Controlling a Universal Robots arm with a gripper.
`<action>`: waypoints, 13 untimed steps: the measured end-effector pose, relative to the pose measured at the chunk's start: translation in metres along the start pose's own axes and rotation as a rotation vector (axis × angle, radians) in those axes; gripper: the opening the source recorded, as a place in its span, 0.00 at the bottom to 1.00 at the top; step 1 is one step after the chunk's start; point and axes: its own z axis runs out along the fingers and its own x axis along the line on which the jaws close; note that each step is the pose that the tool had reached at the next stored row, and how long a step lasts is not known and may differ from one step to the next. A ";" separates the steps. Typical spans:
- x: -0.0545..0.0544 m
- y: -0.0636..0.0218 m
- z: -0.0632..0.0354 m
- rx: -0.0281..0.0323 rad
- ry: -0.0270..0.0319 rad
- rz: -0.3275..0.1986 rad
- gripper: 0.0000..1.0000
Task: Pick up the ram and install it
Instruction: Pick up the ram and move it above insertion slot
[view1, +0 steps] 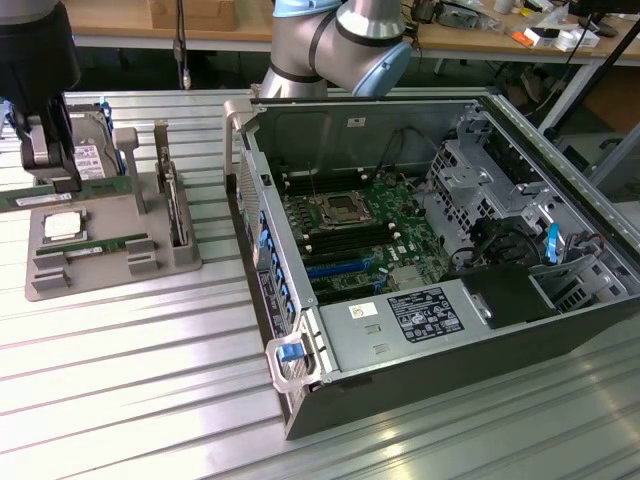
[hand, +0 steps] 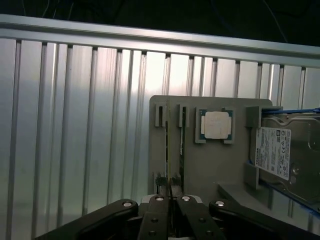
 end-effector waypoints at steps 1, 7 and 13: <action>0.000 0.0001 -0.0017 0.0000 0.0000 0.000 0.12; -0.001 0.0007 -0.0161 -0.0001 0.0000 0.000 0.12; -0.002 0.0012 -0.0262 0.0000 0.0000 0.000 0.12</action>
